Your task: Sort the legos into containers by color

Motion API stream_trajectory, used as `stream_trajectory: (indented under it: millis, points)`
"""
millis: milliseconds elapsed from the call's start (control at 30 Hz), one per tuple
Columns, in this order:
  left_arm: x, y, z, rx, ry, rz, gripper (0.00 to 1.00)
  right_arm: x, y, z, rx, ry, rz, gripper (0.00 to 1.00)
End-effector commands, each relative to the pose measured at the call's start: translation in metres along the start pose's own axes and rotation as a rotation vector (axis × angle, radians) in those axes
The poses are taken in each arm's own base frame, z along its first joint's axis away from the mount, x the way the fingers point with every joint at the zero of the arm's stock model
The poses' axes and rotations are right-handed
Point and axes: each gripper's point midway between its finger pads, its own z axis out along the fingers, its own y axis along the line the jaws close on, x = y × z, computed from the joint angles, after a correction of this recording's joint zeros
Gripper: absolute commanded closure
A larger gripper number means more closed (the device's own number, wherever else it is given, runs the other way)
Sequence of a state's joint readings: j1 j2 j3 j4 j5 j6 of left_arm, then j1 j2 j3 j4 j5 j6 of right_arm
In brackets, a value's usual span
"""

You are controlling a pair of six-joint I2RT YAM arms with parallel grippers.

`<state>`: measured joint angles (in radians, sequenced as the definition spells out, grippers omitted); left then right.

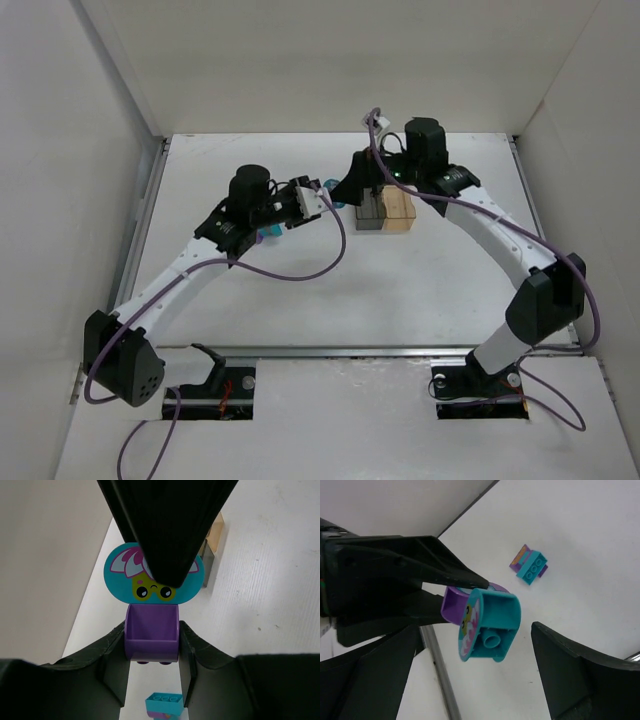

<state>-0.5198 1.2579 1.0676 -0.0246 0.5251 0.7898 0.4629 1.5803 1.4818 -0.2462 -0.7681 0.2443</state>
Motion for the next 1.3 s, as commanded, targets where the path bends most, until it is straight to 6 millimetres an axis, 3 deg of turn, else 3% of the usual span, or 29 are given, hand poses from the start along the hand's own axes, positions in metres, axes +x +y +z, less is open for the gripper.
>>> stream_trajectory:
  millis: [0,100,200,233,300,333,500,533,567,633,667,700,733,800,833,900,967,1033,1100,1233,1267]
  points:
    - [-0.029,0.005,-0.007,-0.042,-0.091,0.063,1.0,-0.002,0.013,0.011,-0.108,0.002,0.002,0.0]
    - [-0.032,0.005,-0.009,-0.057,-0.088,0.033,1.0,0.003,0.008,0.018,-0.123,0.022,0.027,0.12]
    - [-0.031,0.008,-0.009,-0.076,-0.084,0.009,1.0,0.008,0.007,0.018,-0.121,0.03,0.036,0.42]
    - [-0.034,0.008,-0.012,-0.08,-0.09,0.003,1.0,0.008,0.008,0.018,-0.129,0.033,0.036,0.67]
    - [-0.035,0.01,-0.012,-0.093,-0.091,-0.019,1.0,0.008,0.01,0.018,-0.138,0.036,0.036,0.96]
    - [-0.034,0.012,-0.012,-0.1,-0.086,-0.02,1.0,0.008,0.007,0.018,-0.125,0.032,0.036,1.0]
    - [-0.006,0.011,-0.01,-0.129,0.024,-0.08,1.0,-0.005,-0.022,0.0,0.05,-0.044,0.09,1.0]
    - [0.003,0.008,-0.007,-0.125,0.052,-0.114,1.0,-0.01,-0.054,-0.015,0.187,-0.087,0.13,1.0]
    - [0.012,0.003,-0.005,-0.112,0.087,-0.149,1.0,-0.01,-0.073,-0.024,0.277,-0.109,0.169,1.0]
    - [0.023,0.011,-0.004,-0.116,0.123,-0.228,1.0,0.005,-0.111,-0.046,0.488,-0.085,0.248,1.0]
    - [0.025,0.011,-0.002,-0.108,0.132,-0.303,1.0,0.011,-0.148,-0.064,0.712,-0.09,0.241,1.0]
    - [0.028,0.004,0.0,-0.077,0.157,-0.351,1.0,0.012,-0.161,-0.071,0.813,-0.074,0.225,1.0]
    - [0.032,0.001,0.007,-0.042,0.168,-0.397,1.0,0.039,-0.184,-0.077,0.917,0.026,0.237,1.0]
    - [0.022,0.001,0.011,-0.01,0.161,-0.449,1.0,0.05,-0.206,-0.086,1.053,0.084,0.217,1.0]
    - [0.019,0.001,0.013,-0.002,0.152,-0.477,1.0,0.069,-0.221,-0.085,1.092,0.145,0.219,1.0]
    - [0.014,0.0,0.016,0.017,0.142,-0.508,1.0,0.077,-0.235,-0.091,1.166,0.171,0.216,1.0]
    - [0.013,0.0,0.021,0.021,0.134,-0.548,1.0,0.086,-0.246,-0.09,1.194,0.214,0.202,0.87]
    - [0.011,0.001,0.024,0.026,0.124,-0.567,1.0,0.088,-0.252,-0.09,1.215,0.221,0.2,0.62]
    - [0.004,0.004,0.031,0.044,0.108,-0.597,1.0,0.092,-0.255,-0.091,1.229,0.23,0.2,0.47]
    - [0.007,0.008,0.047,0.06,0.121,-0.657,1.0,0.071,-0.248,-0.088,1.196,0.177,0.179,0.37]
    - [0.01,0.008,0.051,0.067,0.136,-0.665,1.0,0.071,-0.248,-0.088,1.196,0.177,0.179,0.28]
